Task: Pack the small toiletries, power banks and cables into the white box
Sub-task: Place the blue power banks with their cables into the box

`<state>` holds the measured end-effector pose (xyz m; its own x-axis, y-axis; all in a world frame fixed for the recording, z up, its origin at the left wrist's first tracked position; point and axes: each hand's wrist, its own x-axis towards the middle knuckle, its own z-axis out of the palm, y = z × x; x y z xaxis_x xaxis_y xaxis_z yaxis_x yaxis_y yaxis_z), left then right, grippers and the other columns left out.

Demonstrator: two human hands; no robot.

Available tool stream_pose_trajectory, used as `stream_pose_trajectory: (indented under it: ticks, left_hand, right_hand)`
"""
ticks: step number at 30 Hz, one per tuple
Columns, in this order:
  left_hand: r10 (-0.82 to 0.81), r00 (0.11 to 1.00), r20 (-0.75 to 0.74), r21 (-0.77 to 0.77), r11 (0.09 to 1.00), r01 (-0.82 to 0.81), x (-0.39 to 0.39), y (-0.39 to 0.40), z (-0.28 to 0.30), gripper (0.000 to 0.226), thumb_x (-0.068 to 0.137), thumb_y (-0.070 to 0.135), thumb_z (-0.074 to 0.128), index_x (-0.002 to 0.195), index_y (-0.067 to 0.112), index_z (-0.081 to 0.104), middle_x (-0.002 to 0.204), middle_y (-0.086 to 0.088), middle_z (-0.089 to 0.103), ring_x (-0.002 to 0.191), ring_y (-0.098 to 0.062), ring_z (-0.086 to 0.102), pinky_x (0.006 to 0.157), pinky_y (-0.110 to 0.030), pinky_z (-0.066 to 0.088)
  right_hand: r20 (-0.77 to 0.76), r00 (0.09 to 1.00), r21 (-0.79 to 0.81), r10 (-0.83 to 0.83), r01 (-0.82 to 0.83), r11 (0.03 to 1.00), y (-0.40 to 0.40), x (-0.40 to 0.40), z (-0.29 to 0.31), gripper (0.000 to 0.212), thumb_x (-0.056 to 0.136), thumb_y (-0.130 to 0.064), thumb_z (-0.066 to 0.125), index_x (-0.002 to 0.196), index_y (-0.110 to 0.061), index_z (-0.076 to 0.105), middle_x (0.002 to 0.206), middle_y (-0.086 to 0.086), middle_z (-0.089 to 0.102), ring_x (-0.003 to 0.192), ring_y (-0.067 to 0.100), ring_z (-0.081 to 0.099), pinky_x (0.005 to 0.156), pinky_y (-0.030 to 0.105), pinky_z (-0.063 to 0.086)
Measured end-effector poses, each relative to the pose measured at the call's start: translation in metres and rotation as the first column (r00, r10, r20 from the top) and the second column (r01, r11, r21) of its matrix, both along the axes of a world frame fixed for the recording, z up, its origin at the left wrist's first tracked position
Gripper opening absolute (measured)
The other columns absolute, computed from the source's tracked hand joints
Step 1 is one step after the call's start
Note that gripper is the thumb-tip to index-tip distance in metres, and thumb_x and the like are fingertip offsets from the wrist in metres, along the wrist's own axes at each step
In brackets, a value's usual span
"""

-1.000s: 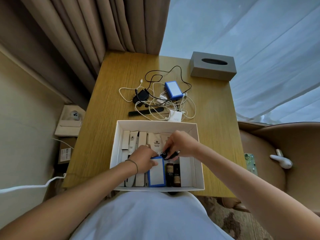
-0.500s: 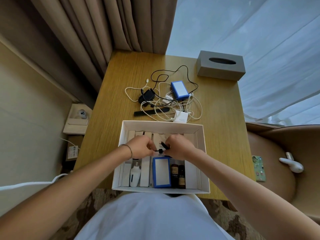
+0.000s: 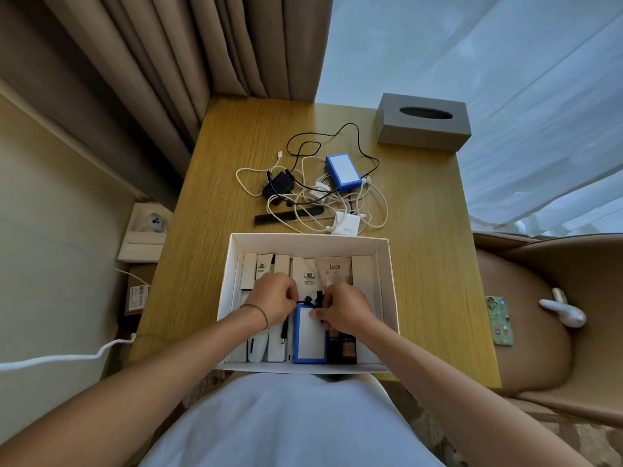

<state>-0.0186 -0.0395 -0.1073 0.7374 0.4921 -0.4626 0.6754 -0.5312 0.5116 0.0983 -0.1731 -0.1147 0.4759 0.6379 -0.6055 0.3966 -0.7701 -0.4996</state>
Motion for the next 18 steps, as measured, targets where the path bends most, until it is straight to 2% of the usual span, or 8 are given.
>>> stream_pose_trajectory:
  ticks: [3, 7, 9, 12, 15, 18]
  left_hand:
    - [0.004, 1.0, 0.005, 0.011, 1.0, -0.004, 0.0, -0.003, -0.002, 0.011, 0.091, 0.012, 0.068, 0.092, 0.016, 0.078, 0.093, 0.001, 0.076, 0.086, -0.012, 0.065, 0.082, -0.024, 0.052]
    - [-0.036, 0.999, 0.015, 0.036, 0.999, 0.035, 0.0, -0.001, 0.007, 0.017, 0.095, 0.025, 0.061, 0.097, 0.022, 0.077, 0.093, 0.004, 0.075, 0.086, -0.012, 0.067, 0.084, -0.034, 0.057]
    - [-0.044, 0.997, 0.057, 0.099, 0.994, 0.039, 0.0, 0.002, 0.014, 0.017, 0.095, 0.028, 0.059, 0.1, 0.025, 0.075, 0.097, 0.008, 0.073, 0.087, -0.01, 0.065, 0.081, -0.03, 0.057]
    - [-0.039, 0.99, 0.136, 0.147, 0.989, 0.019, 0.001, 0.011, 0.026, 0.018, 0.096, 0.03, 0.057, 0.105, 0.029, 0.073, 0.102, 0.012, 0.07, 0.088, -0.004, 0.062, 0.075, -0.02, 0.049]
    - [-0.01, 0.974, 0.226, 0.114, 0.993, -0.017, 0.012, 0.023, 0.044, 0.019, 0.095, 0.029, 0.057, 0.103, 0.031, 0.074, 0.099, 0.013, 0.071, 0.09, -0.002, 0.063, 0.078, -0.022, 0.053]
    - [0.01, 0.945, 0.328, 0.088, 0.995, -0.041, 0.029, 0.035, 0.06, 0.018, 0.093, 0.024, 0.059, 0.103, 0.028, 0.074, 0.096, 0.015, 0.071, 0.09, 0.0, 0.064, 0.08, -0.026, 0.056]
  right_hand:
    - [-0.085, 0.994, 0.0, -0.072, 0.072, 0.997, -0.003, 0.003, 0.002, 0.019, 0.085, -0.027, 0.081, 0.082, -0.017, 0.066, 0.066, 0.001, 0.075, 0.062, 0.015, 0.074, 0.067, 0.039, 0.065]
    - [-0.006, 0.996, 0.041, 0.086, -0.086, 0.995, -0.001, 0.009, 0.014, 0.024, 0.088, -0.042, 0.074, 0.077, -0.02, 0.071, 0.061, -0.002, 0.07, 0.059, 0.011, 0.069, 0.061, 0.03, 0.058]
    - [0.031, 0.993, 0.089, 0.111, -0.114, 0.99, 0.002, 0.014, 0.025, 0.027, 0.093, -0.045, 0.066, 0.084, -0.021, 0.073, 0.067, -0.007, 0.067, 0.063, 0.009, 0.065, 0.061, 0.028, 0.054]
    - [0.095, 0.99, 0.17, 0.104, -0.119, 0.978, 0.009, 0.027, 0.049, 0.027, 0.099, -0.04, 0.058, 0.095, -0.02, 0.076, 0.079, -0.008, 0.07, 0.069, 0.007, 0.066, 0.069, 0.032, 0.059]
    - [0.148, 0.989, 0.253, 0.025, -0.062, 0.966, 0.021, 0.05, 0.074, 0.019, 0.098, -0.032, 0.061, 0.097, -0.021, 0.077, 0.082, -0.006, 0.075, 0.072, 0.009, 0.069, 0.07, 0.031, 0.059]
    - [0.118, 0.988, 0.351, -0.096, 0.049, 0.935, 0.035, 0.077, 0.091, 0.014, 0.096, -0.027, 0.062, 0.098, -0.023, 0.076, 0.072, -0.01, 0.071, 0.069, 0.008, 0.07, 0.067, 0.029, 0.058]
